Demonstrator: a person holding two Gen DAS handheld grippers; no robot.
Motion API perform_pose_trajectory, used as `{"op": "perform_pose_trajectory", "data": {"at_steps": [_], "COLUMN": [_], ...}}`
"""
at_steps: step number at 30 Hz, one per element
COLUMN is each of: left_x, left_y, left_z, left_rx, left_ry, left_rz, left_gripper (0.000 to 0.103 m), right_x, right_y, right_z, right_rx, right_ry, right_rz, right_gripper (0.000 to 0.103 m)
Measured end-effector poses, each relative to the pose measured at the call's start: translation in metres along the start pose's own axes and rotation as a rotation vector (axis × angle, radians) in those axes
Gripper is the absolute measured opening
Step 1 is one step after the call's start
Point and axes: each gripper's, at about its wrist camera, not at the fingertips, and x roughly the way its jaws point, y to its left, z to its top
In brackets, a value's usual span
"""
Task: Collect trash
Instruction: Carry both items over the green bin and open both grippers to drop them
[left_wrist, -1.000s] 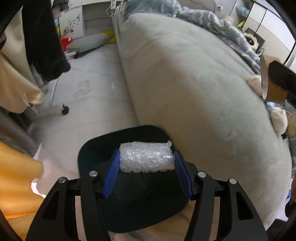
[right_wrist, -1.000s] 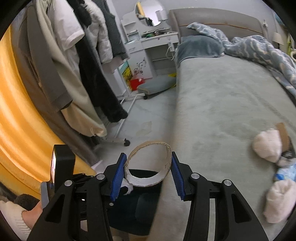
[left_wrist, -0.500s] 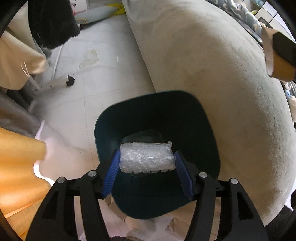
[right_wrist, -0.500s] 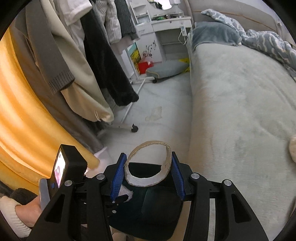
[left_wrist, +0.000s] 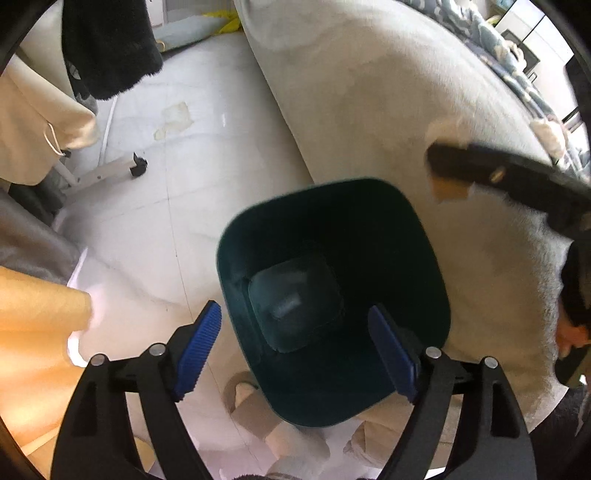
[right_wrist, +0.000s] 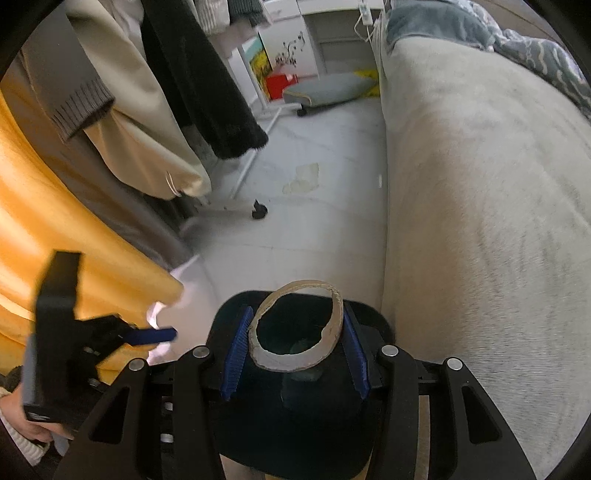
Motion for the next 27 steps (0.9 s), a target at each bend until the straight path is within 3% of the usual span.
{"op": "perform_pose_trajectory", "data": {"at_steps": [8,17,23,27], "left_x": [-0.022,-0.054,-0.081,-0.096], "left_y": [0.018,0.034,0.036,0.034], "left_z": [0.006,0.014,0.023,0.028], "left_rx": [-0.007,-0.035,-0.047,-0.055], "left_ry": [-0.126,-0.274,-0.403,-0.468], "left_rz": [-0.022,-0.076,-0.047,-0.047], "left_gripper": [0.081,0.069,0.065,0.064], "right_x": [0.033,0.063,0.072,0.067], "right_y": [0.003,0.008,0.01,0.012], "right_z": [-0.008,-0.022,-0.033,-0.035], "right_rx": [-0.002,-0.026,-0.039,-0.044], "right_ry": [0.086,0.195,0.254,0.257], "right_rz": [-0.03,-0.051,-0.059,-0.058], "right_gripper": [0.048,0.049,0.05,0.067]}}
